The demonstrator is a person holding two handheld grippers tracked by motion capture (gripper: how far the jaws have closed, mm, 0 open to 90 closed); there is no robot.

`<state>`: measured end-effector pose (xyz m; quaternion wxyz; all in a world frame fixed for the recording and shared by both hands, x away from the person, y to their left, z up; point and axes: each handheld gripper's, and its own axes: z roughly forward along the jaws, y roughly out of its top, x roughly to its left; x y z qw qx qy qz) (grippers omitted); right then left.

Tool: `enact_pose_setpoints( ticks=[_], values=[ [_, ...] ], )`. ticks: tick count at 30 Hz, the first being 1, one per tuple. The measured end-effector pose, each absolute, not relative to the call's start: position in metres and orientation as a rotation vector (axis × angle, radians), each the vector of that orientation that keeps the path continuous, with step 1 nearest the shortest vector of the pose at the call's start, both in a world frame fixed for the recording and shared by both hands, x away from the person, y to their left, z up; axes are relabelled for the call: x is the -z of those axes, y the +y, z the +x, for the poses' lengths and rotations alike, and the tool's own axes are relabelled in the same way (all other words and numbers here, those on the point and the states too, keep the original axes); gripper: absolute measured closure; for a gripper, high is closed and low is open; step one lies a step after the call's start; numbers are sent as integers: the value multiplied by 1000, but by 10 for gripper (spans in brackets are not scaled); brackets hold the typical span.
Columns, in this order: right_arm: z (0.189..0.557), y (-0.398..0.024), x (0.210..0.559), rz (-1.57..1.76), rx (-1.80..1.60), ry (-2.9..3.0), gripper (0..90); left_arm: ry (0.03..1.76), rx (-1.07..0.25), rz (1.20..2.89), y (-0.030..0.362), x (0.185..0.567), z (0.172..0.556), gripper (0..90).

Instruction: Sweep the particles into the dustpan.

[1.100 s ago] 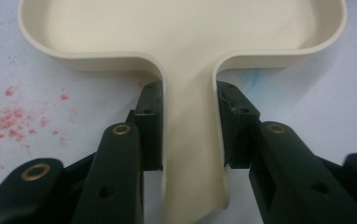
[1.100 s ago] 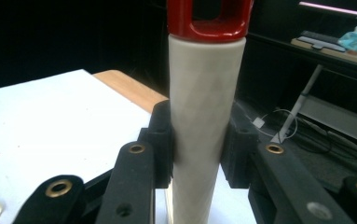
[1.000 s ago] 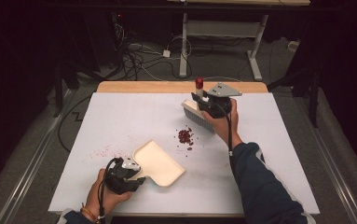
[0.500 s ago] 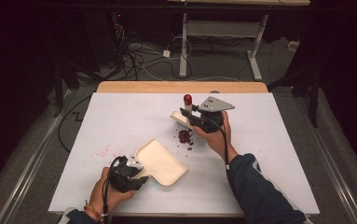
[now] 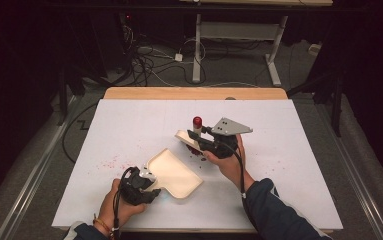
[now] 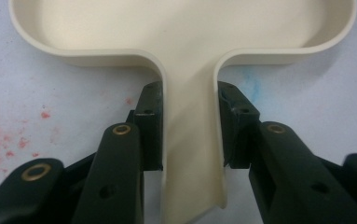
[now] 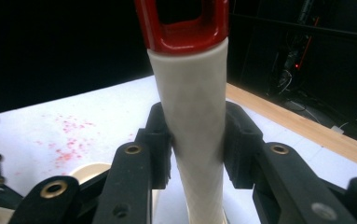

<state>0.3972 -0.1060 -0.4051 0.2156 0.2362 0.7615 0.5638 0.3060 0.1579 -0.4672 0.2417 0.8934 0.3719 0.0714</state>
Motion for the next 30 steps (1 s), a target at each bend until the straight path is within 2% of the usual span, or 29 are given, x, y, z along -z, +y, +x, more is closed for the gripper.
enact_pose_setpoints(
  ticks=[14,30],
  values=[
    [359,-78,399,634,-1592,2130,684,1056,-187,2451,149,468,308,641],
    [349,-61,387,573,-1597,2112,700,1048,-178,2453,149,468,310,640]
  ],
)
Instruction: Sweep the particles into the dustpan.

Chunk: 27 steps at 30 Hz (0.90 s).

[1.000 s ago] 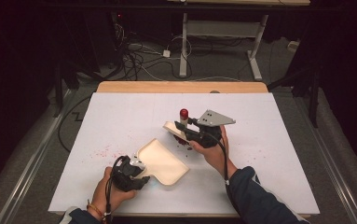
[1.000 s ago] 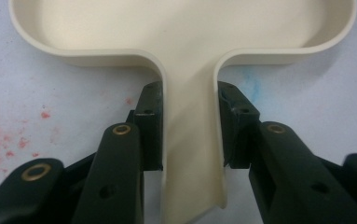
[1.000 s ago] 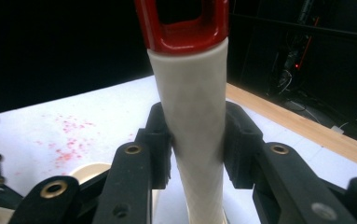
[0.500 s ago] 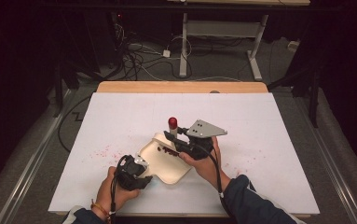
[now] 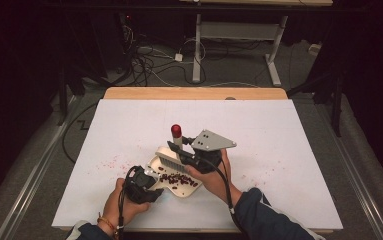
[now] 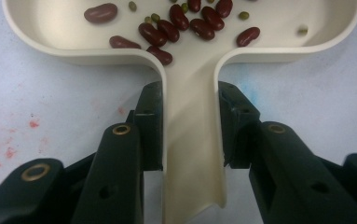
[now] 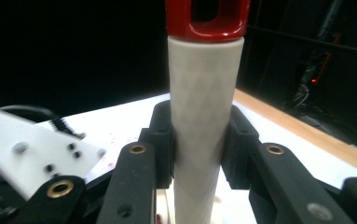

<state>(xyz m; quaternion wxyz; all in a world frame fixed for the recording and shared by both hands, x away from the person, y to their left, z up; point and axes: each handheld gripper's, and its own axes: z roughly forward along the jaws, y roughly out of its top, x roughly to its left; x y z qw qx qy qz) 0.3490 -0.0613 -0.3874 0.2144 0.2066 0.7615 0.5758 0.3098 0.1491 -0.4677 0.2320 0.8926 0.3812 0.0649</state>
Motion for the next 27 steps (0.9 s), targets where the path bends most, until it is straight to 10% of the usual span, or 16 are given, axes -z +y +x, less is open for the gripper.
enact_pose_setpoints(
  ticks=[11,27],
  values=[
    [354,-115,351,585,-1640,1970,700,1033,-173,2469,149,467,310,640],
    [366,-150,385,746,-1452,1918,700,996,-171,2557,148,462,308,641]
  ],
)
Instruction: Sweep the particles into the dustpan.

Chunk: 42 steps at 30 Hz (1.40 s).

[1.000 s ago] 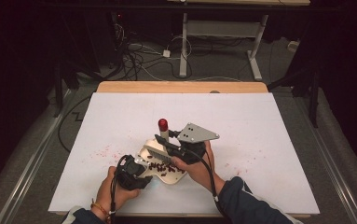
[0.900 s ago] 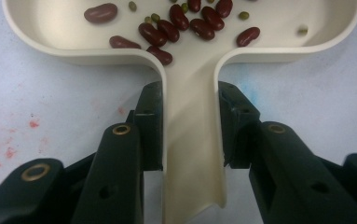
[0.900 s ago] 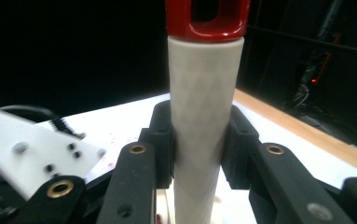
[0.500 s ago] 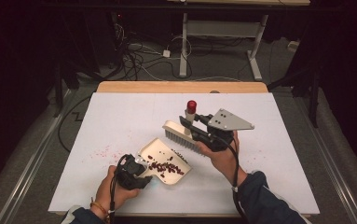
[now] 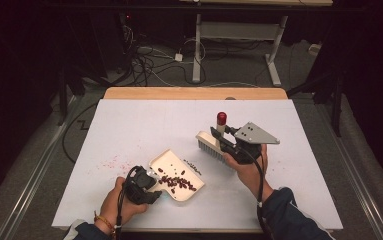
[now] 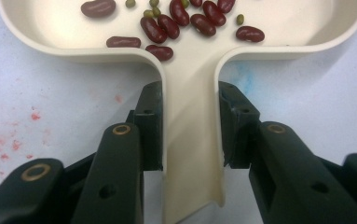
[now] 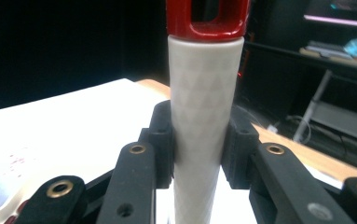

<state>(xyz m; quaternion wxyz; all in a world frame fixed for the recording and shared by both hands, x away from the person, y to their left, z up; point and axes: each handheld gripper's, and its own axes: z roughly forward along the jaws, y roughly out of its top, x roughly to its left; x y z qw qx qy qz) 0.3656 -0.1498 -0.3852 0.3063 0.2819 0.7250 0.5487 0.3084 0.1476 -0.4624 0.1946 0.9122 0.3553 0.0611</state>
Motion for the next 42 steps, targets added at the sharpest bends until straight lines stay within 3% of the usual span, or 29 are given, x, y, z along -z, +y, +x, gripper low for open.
enact_pose_setpoints(
  ticks=[12,29,42],
  values=[
    [350,-108,400,727,-1441,1990,689,992,-182,2588,144,461,309,640],
    [344,-101,401,723,-1460,1999,687,994,-37,2638,145,458,325,641],
    [338,-98,400,699,-1504,2041,688,1006,-43,2643,144,457,327,640]
  ],
)
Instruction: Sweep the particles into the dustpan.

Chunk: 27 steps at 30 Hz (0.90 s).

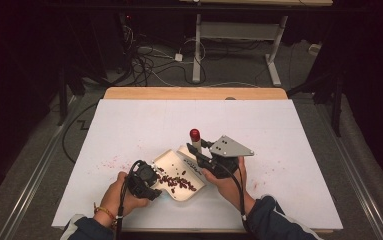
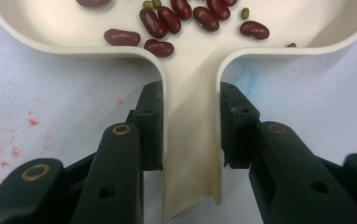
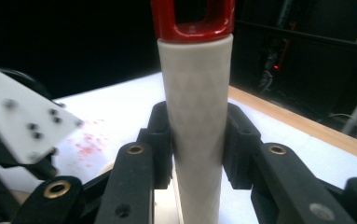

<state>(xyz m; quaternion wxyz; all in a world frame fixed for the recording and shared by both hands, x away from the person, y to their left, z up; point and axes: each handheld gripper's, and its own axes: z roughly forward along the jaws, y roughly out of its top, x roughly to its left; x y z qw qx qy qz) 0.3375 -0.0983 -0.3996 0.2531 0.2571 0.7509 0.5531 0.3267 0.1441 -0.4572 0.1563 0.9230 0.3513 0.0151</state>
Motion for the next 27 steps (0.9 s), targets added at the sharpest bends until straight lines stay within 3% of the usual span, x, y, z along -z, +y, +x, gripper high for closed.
enact_pose_setpoints(
  ticks=[12,20,27],
  values=[
    [322,-96,386,644,-1637,2022,700,1005,-33,2618,147,458,326,639],
    [332,-129,367,668,-1637,1948,700,998,-54,2614,154,456,323,638],
    [341,-142,374,704,-1556,1936,700,992,-58,2649,160,454,315,639]
  ],
)
